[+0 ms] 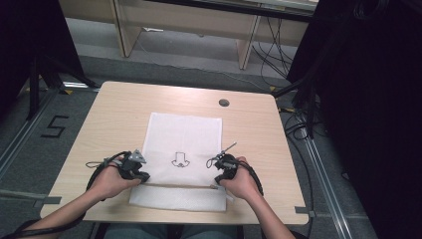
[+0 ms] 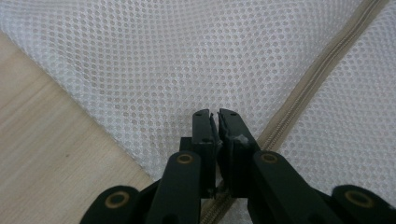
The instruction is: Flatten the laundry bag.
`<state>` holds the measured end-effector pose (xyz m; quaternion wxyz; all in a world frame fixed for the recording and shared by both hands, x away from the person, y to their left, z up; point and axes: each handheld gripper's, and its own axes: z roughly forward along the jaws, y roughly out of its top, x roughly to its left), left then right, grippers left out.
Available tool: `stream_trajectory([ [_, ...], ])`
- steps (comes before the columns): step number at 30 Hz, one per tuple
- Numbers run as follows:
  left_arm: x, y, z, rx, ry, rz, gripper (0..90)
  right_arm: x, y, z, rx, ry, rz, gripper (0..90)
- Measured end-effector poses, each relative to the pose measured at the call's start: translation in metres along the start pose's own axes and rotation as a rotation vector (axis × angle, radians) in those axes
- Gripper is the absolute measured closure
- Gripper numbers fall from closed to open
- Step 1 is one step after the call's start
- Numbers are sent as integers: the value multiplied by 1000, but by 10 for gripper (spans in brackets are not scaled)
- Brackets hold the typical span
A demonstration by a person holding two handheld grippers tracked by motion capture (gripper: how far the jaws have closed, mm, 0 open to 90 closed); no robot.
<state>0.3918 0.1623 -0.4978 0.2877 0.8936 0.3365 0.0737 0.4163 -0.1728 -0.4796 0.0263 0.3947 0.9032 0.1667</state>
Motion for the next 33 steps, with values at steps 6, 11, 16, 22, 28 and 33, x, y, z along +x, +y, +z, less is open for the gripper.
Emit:
stream_trajectory([
  [6, -4, 3, 2, 2, -9, 8, 844, 0, -1, -2, 23, -13, 27, 900],
  [11, -8, 4, 4, -5, -10, 19, 844, -3, -4, -3, 21, -15, 7, 900],
  [16, -9, 5, 4, -1, -10, 34, 843, -4, -6, -4, 31, -13, 21, 900],
  [22, -14, 8, 7, -10, -12, 42, 842, -6, -9, -6, 48, -17, 16, 900],
  [28, -14, 7, 7, -15, -16, 41, 842, -5, -10, -6, 47, -15, 20, 900],
  [33, -12, 7, 6, -8, -26, 53, 823, -4, -12, -7, 57, -4, 40, 900],
])
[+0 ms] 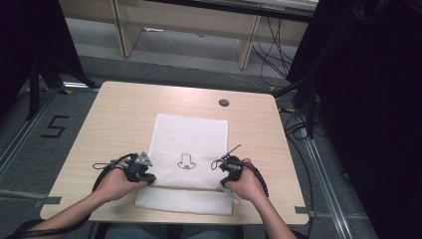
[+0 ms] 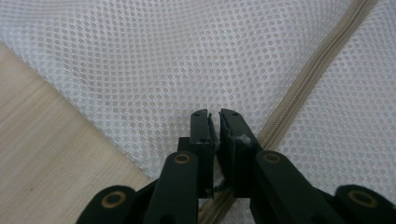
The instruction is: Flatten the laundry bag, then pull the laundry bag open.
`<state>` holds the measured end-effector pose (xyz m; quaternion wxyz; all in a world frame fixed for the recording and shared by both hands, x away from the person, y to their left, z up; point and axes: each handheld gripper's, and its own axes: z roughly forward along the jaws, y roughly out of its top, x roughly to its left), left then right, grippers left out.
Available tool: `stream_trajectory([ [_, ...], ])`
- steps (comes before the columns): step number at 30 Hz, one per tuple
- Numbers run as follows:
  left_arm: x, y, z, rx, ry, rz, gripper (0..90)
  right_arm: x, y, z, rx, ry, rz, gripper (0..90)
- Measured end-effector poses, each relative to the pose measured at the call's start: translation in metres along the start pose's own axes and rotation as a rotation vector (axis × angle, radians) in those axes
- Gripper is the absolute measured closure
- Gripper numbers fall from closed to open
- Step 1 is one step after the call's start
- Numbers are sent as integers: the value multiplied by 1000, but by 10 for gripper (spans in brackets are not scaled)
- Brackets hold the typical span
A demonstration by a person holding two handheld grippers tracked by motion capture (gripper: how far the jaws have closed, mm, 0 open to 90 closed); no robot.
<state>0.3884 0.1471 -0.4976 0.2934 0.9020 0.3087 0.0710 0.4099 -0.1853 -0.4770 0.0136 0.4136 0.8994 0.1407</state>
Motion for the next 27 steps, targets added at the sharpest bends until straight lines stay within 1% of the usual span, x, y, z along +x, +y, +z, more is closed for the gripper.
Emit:
stream_trajectory([
  [1, 1, -1, 0, 2, -14, -4, 807, -1, 0, 0, -1, 0, -2, 900],
  [2, 3, 0, -2, 11, -9, 19, 789, -3, -1, 0, -12, 1, -10, 886],
  [3, 4, 0, -3, 7, -12, 34, 768, -3, -1, 0, -25, -1, -1, 853],
  [4, 3, 0, -3, -34, -18, -15, 760, -3, -2, -1, -42, -8, 6, 840],
  [5, 3, 1, -5, -58, -12, -25, 750, -3, -3, -3, -63, -15, 15, 833],
  [6, 3, 1, -5, -58, -12, -25, 738, -5, -3, -7, -95, -26, 0, 823],
  [7, 5, 3, -9, -102, -4, -15, 722, -5, -3, -11, -117, -29, 31, 798],
  [8, 5, 4, -10, -123, -7, -19, 711, -7, -3, -15, -163, -34, 25, 777],
  [9, 6, 5, -12, -142, 3, -2, 699, -10, -4, -19, -196, -39, 27, 770],
  [10, 6, 5, -13, -154, 11, 4, 684, -12, -5, -21, -225, -43, 34, 767],
  [11, 6, 5, -13, -154, 11, 4, 670, -15, -7, -23, -242, -56, 43, 762],
  [12, 6, 5, -14, -172, 19, -5, 657, -18, -9, -26, -254, -67, 55, 746],
  [13, 7, 5, -14, -176, 27, 4, 647, -19, -10, -27, -250, -71, 74, 737],
  [14, 8, 4, -14, -184, 27, 16, 638, -21, -11, -28, -258, -66, 80, 733],
  [15, 8, 4, -13, -182, 29, 17, 623, -24, -14, -29, -260, -73, 96, 729],
  [16, 8, 4, -13, -182, 29, 17, 618, -24, -14, -29, -260, -73, 96, 729],
  [17, 8, 3, -11, -167, 6, 13, 621, -28, -17, -29, -256, -72, 107, 708],
  [18, 7, 3, -11, -163, 4, 20, 621, -30, -18, -29, -265, -77, 101, 706],
  [19, 7, 2, -11, -158, 2, 23, 617, -31, -19, -29, -261, -75, 106, 702],
  [20, 7, 2, -11, -160, 2, 16, 613, -31, -19, -29, -260, -72, 108, 689],
  [21, 8, 3, -11, -164, 7, 31, 610, -31, -19, -30, -258, -65, 118, 681],
  [23, 8, 4, -11, -173, 9, 30, 598, -30, -19, -30, -257, -59, 119, 667],
  [24, 8, 5, -12, -198, 4, 29, 588, -29, -20, -29, -256, -45, 107, 646],
  [25, 7, 5, -12, -204, -7, 18, 581, -29, -22, -28, -267, -31, 89, 642],
  [26, 7, 5, -12, -204, -7, 18, 566, -29, -24, -28, -262, -21, 92, 641],
  [27, 7, 6, -12, -202, -2, 53, 550, -29, -26, -28, -262, -10, 79, 642],
])
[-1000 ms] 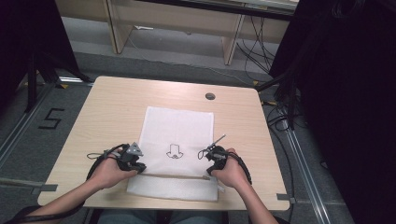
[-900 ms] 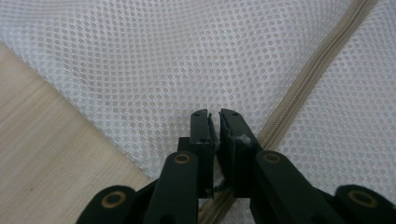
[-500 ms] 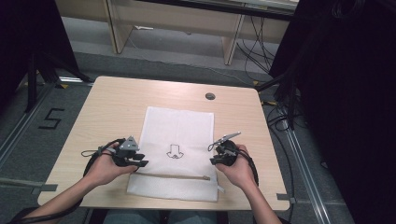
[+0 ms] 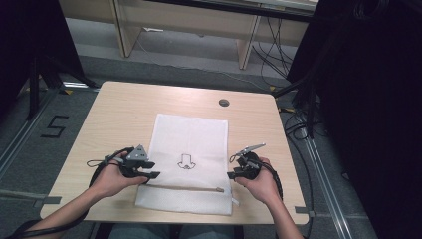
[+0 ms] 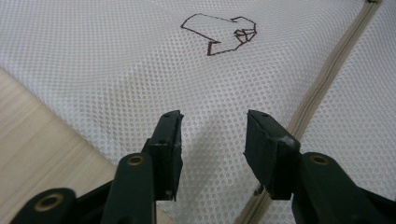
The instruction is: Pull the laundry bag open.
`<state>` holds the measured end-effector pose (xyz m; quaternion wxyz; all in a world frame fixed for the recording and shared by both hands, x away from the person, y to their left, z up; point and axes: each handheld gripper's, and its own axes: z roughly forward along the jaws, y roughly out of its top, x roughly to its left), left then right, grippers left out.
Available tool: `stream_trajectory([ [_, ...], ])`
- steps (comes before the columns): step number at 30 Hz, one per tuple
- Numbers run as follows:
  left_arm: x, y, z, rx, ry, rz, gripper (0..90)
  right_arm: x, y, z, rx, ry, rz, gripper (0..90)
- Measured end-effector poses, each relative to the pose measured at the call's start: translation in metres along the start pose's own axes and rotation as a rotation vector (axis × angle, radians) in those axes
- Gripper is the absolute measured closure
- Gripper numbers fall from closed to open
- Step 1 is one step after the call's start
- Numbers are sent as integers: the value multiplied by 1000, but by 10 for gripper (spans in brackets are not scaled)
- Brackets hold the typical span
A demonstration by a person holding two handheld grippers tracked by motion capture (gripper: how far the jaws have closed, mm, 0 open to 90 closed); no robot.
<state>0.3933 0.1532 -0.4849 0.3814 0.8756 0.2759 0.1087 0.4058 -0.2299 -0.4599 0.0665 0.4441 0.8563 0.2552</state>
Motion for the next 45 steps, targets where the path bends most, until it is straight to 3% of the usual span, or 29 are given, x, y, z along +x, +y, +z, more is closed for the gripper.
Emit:
stream_trajectory([
  [2, 0, 1, 2, -2, 2, 16, 528, 0, -5, -3, 2, 5, 15, 645],
  [4, 0, 1, 2, -5, -3, 16, 514, 0, -9, -7, -4, 23, 1, 671],
  [6, 0, -1, 2, -14, -9, 14, 497, 1, -12, -11, -2, 36, -18, 737],
  [7, -1, -1, 3, -19, -6, 5, 490, 4, -14, -15, 31, 28, -9, 788],
  [8, -1, -1, 3, -19, -6, 5, 489, 4, -14, -15, 31, 28, -9, 788],
  [9, 1, -3, 2, -19, 2, 29, 489, 6, -16, -20, 23, 35, -54, 875],
  [10, 0, -4, 3, -21, -1, 5, 490, 7, -17, -21, 20, 28, -50, 900],
  [13, 1, -5, 2, -19, -1, 9, 492, 13, -19, -26, 40, 21, -12, 900],
  [14, 0, -5, 2, -25, -9, -2, 501, 19, -22, -25, 65, 50, 28, 900],
  [16, -3, -1, 2, -39, -21, 14, 514, 17, -22, -20, 67, 56, -12, 900],
  [18, -5, 1, 3, -46, -35, 33, 521, 17, -21, -16, 83, 66, 10, 900],
  [19, -6, 1, 3, -42, -40, 38, 526, 15, -20, -14, 77, 76, -12, 900],
  [20, -9, 1, 5, -58, -44, 13, 532, 15, -19, -12, 83, 82, -5, 900],
  [21, -9, 2, 6, -57, -51, 18, 537, 16, -18, -11, 95, 89, 24, 900],
  [25, -15, 8, 8, -50, -83, 31, 548, 17, -16, -5, 119, 102, 45, 900],
  [28, -21, 13, 12, -50, -127, 22, 552, 18, -15, 0, 145, 99, 46, 900],
  [31, -27, 21, 14, -45, -137, 51, 554, 20, -14, 2, 163, 99, 50, 900],
  [38, -37, 41, 23, -68, -159, 106, 562, 21, -15, 5, 154, 93, 41, 900],
  [45, -55, 55, 38, -71, -203, 136, 565, 19, -16, 8, 149, 89, 18, 900],
])
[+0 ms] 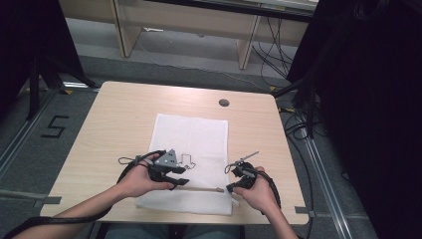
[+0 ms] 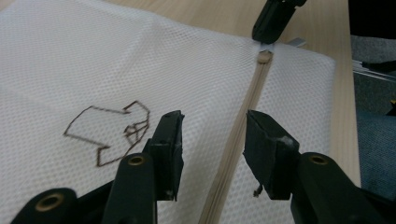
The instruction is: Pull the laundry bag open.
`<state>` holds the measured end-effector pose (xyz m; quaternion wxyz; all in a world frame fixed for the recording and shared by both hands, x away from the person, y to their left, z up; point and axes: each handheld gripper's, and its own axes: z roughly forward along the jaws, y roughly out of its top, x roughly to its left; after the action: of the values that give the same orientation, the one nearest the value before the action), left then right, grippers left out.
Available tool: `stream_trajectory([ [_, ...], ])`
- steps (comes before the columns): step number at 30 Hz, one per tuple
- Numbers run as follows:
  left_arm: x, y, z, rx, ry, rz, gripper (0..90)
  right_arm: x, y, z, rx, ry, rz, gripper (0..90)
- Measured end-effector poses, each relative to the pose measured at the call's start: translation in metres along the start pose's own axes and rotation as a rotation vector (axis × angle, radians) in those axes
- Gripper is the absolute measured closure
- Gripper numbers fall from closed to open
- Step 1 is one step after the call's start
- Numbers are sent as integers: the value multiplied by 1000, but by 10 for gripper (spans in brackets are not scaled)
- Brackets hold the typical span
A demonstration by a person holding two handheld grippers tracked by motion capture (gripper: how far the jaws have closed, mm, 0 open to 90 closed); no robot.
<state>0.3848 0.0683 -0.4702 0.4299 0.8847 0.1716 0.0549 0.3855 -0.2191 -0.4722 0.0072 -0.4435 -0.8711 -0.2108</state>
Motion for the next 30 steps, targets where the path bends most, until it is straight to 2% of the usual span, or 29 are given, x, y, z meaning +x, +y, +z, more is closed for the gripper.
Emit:
stream_trajectory([
  [1, -4, 4, 7, 6, -16, 16, 567, -1, 0, 0, 5, 3, 9, 900],
  [2, -4, 4, 7, 6, -16, 16, 570, -1, 0, 0, 5, 3, 9, 900],
  [3, -7, 7, 10, 7, -23, 25, 572, 0, -1, 0, 6, 1, 38, 900],
  [4, -9, 10, 14, 10, -31, 43, 575, -1, -1, 1, 1, 5, 23, 900],
  [9, -15, 19, 26, 13, -50, 71, 585, -1, -1, 2, 9, 9, 31, 900],
  [10, -15, 20, 28, 16, -52, 92, 588, -1, -1, 2, 8, 6, 34, 900],
  [15, -19, 24, 38, 24, -78, 102, 589, -1, -1, 3, 12, 8, 41, 900],
  [17, -22, 27, 46, 27, -89, 121, 588, 0, -1, 4, 15, 8, 54, 900],
  [20, -22, 30, 51, 16, -105, 119, 590, -2, -1, 5, 8, -1, 19, 900],
  [21, -23, 30, 53, 17, -104, 117, 592, 0, -1, 5, 15, -1, 37, 900],
  [24, -23, 31, 56, 31, -105, 123, 593, 1, -1, 7, 23, 5, 31, 900],
  [25, -23, 32, 57, 30, -105, 122, 593, 3, -1, 6, 38, 11, 53, 900],
  [26, -23, 32, 57, 30, -105, 122, 594, 3, -1, 6, 38, 11, 53, 900],
  [27, -22, 33, 58, 30, -107, 138, 594, 2, -1, 7, 29, 3, 30, 900],
  [28, -23, 33, 60, 32, -108, 121, 594, 4, -1, 7, 38, 7, 47, 900],
  [29, -23, 34, 61, 33, -112, 141, 594, 4, -1, 7, 36, 5, 46, 900],
  [30, -24, 33, 62, 34, -110, 129, 594, 2, -1, 8, 20, 1, 24, 900],
])
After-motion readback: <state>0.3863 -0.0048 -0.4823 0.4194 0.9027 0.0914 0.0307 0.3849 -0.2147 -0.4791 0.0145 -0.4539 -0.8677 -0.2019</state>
